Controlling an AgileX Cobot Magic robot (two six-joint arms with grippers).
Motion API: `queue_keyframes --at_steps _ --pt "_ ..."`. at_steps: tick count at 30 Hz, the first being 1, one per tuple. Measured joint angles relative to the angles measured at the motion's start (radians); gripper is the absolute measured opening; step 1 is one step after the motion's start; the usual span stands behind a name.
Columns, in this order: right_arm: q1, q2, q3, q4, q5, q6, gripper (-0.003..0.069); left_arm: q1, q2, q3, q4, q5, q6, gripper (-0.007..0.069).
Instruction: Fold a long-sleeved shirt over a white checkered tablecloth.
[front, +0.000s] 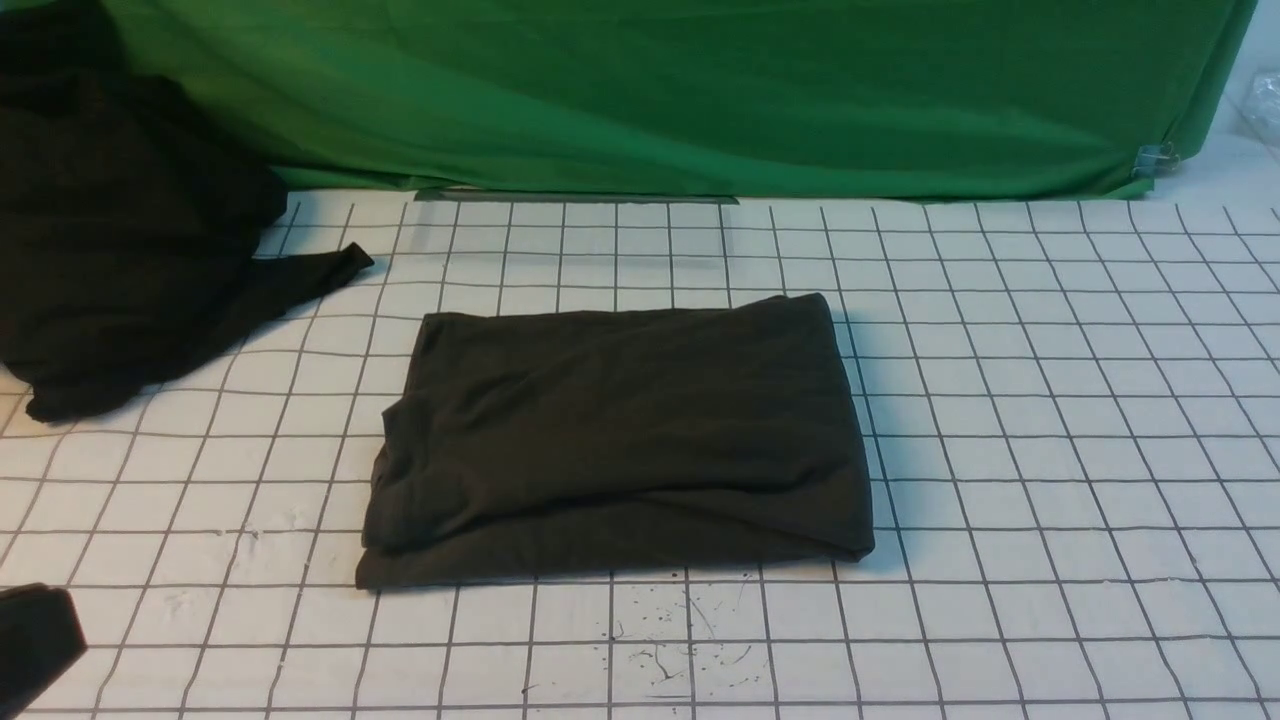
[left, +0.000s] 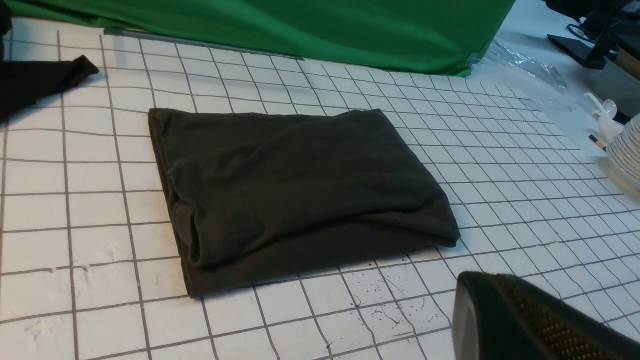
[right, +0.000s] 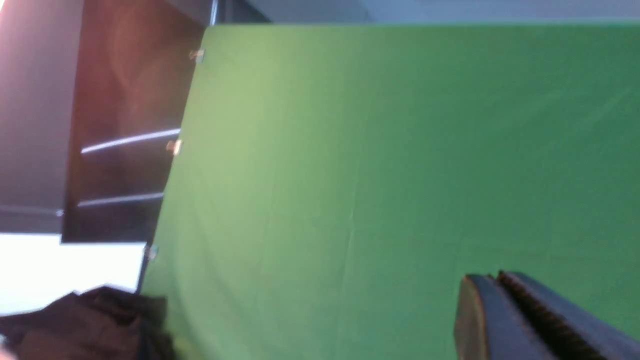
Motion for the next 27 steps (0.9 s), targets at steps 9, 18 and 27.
queue_keyframes --at_steps 9,18,27 --pt "0.000 0.000 0.000 0.000 0.052 0.006 0.0038 0.000 0.000 0.000 0.000 0.000 0.000 0.0011" --pt "0.000 0.000 0.000 0.000 0.052 0.006 0.0064 0.000 0.000 0.002 0.044 -0.002 0.000 0.0011" --pt "0.000 0.000 0.000 0.000 0.054 0.006 0.0090 0.000 -0.036 0.202 0.242 -0.376 0.046 0.0011"
